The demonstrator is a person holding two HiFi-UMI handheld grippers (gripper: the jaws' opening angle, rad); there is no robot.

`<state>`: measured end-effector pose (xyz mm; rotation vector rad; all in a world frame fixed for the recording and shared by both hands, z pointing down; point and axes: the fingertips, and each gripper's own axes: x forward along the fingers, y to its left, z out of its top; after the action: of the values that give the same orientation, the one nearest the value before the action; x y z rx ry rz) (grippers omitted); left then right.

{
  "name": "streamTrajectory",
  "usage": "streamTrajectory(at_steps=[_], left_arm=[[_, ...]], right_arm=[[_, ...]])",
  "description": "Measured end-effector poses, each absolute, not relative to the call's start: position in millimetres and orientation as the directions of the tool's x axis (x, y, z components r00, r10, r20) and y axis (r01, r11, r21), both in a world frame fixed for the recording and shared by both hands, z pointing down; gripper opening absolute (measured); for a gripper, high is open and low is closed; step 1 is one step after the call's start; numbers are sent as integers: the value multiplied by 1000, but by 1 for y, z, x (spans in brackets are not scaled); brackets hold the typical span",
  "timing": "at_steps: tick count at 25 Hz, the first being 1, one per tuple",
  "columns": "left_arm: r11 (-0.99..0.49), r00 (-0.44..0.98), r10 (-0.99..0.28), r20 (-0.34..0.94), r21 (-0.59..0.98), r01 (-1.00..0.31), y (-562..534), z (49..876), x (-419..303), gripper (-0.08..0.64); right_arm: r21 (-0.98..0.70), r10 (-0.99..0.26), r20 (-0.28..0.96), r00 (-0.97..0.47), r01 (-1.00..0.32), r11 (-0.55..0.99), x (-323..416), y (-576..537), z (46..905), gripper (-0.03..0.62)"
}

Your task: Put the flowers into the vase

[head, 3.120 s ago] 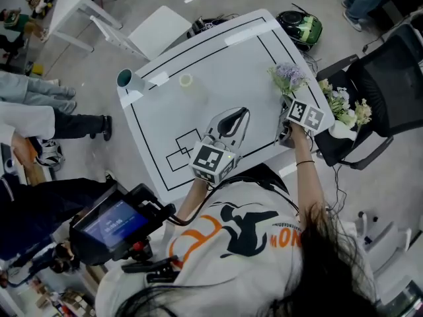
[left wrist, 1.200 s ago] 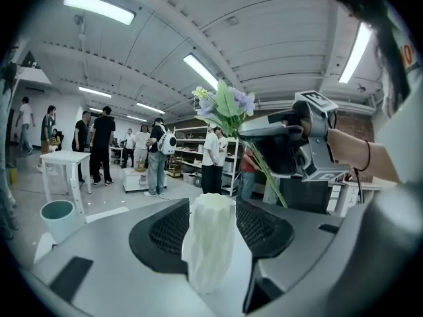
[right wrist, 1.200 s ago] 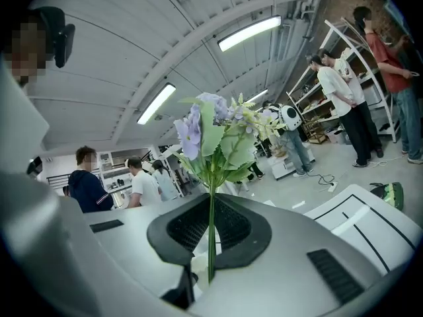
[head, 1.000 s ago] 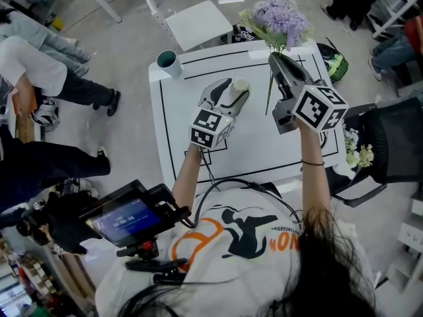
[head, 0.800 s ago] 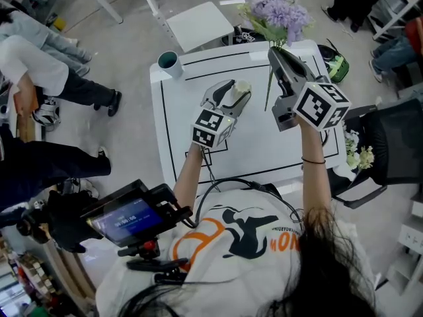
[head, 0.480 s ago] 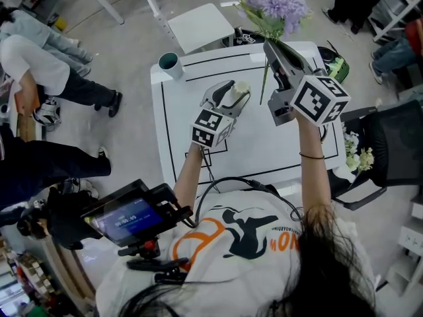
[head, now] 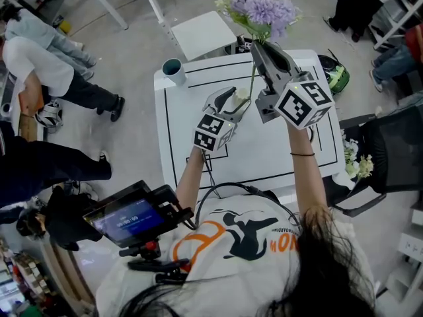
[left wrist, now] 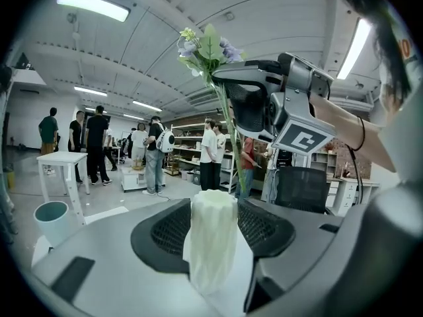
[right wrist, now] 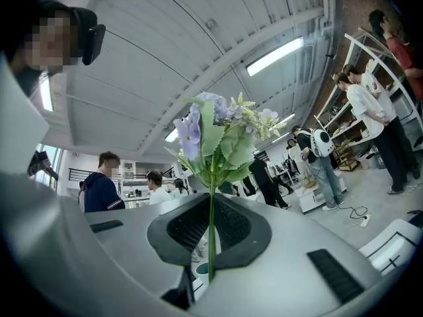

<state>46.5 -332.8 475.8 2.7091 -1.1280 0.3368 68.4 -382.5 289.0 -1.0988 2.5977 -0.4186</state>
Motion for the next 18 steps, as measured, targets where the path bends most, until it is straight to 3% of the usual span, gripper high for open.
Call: streamTrajectory(at_steps=[7, 18], left_arm=[[-690, 684, -674, 279, 93, -718, -334, 477, 47, 227], [-686, 683, -676, 276, 103, -721, -336, 475, 45, 227]], right_arm=[[-325, -707, -249, -662, -631, 705, 62, -380, 287, 21], [-290, -695, -166, -700, -639, 713, 50, -369, 332, 21]])
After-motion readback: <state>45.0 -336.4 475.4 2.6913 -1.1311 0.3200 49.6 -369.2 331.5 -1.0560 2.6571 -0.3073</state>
